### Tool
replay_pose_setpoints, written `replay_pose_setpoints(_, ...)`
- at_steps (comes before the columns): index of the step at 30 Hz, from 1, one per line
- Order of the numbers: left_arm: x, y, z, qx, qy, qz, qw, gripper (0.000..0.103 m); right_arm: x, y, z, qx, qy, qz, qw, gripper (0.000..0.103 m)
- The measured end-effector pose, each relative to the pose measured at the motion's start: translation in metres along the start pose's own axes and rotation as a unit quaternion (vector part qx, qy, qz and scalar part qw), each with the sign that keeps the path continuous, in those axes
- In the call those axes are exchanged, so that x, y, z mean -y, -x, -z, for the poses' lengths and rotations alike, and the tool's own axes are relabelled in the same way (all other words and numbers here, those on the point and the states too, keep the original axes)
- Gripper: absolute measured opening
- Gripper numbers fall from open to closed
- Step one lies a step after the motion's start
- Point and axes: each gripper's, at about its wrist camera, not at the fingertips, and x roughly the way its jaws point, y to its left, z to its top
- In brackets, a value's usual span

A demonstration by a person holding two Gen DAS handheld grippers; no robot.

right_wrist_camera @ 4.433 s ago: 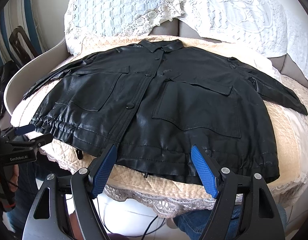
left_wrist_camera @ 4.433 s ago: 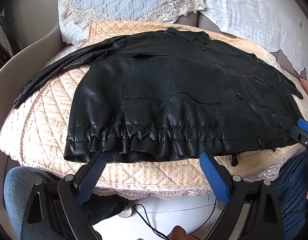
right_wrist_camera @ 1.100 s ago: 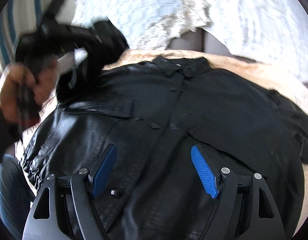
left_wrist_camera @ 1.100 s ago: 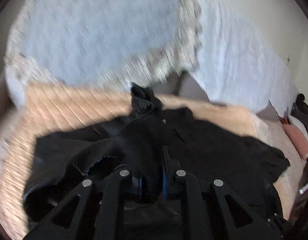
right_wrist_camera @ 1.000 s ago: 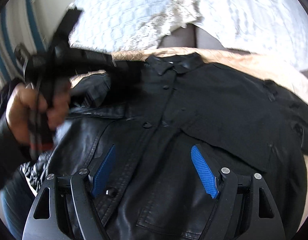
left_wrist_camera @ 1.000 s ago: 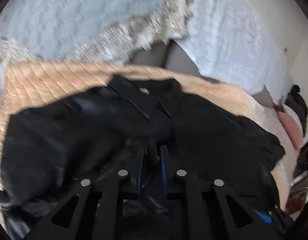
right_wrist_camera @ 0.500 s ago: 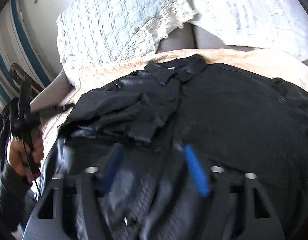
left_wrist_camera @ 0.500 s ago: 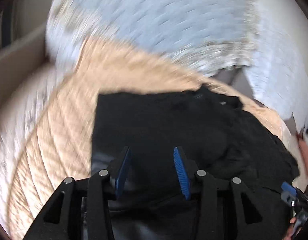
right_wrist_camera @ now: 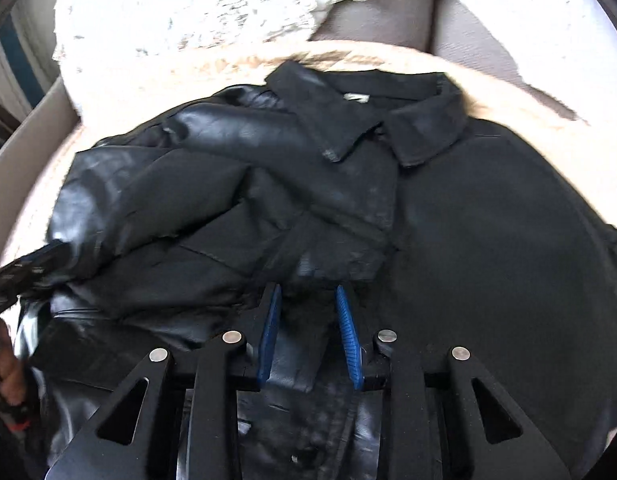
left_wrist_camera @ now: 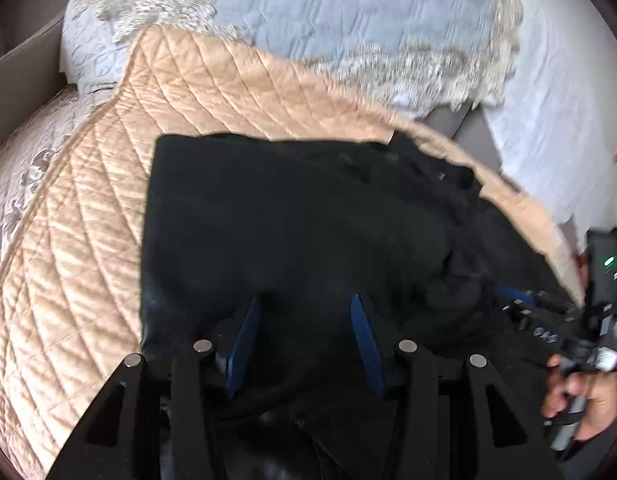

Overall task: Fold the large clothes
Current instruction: 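Fold the held sleeve across the jacket front with the left gripper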

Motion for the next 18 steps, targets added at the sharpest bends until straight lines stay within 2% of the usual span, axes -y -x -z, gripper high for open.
replay_pose_setpoints(2, -0.009, 0.018, 0.002, 0.019, 0.004, 0.0, 0.9998, 0.049, 0.004, 0.013, 0.006, 0.018, -0.014, -0.017, 1.0, 0.03)
replay_pose_setpoints(4, -0.014, 0.02, 0.005, 0.018, 0.004, -0.011, 0.9998, 0.049, 0.008, 0.022, 0.017, 0.035, -0.023, -0.031, 0.999, 0.03)
replay_pose_setpoints(6, -0.014, 0.002, 0.009, -0.019, -0.007, -0.025, 0.9995, 0.049, 0.006, 0.01, 0.023, 0.012, -0.017, -0.035, 0.999, 0.03)
replay_pose_setpoints(7, -0.012, -0.004, 0.012, -0.024, -0.016, -0.035, 0.999, 0.049, 0.008, 0.001, 0.025, -0.006, -0.015, -0.037, 0.999, 0.03)
replay_pose_setpoints(8, -0.007, -0.005, 0.013, -0.02, -0.028, -0.051, 0.9981, 0.049, 0.008, -0.003, 0.022, -0.013, -0.018, -0.044, 0.999, 0.03)
replay_pose_setpoints(10, 0.005, 0.004, 0.015, -0.009, -0.047, -0.063, 0.9969, 0.049, 0.016, 0.013, 0.023, 0.006, -0.034, -0.048, 0.998, 0.03)
replay_pose_setpoints(12, 0.02, 0.019, 0.021, 0.002, -0.066, -0.047, 0.9967, 0.051, 0.022, 0.041, 0.032, 0.039, -0.028, -0.049, 0.998, 0.031)
replay_pose_setpoints(14, 0.034, 0.035, 0.031, 0.014, -0.085, -0.037, 0.9956, 0.051, 0.032, 0.07, 0.047, 0.061, -0.024, -0.049, 0.997, 0.05)
replay_pose_setpoints(15, 0.044, 0.043, 0.038, 0.02, -0.097, -0.03, 0.9946, 0.053, 0.039, 0.081, 0.056, 0.071, -0.025, -0.05, 0.996, 0.053)
replay_pose_setpoints(18, 0.074, 0.05, 0.051, 0.022, -0.12, 0.0, 0.9925, 0.057, 0.07, 0.112, 0.089, 0.094, -0.046, -0.052, 0.993, 0.055)
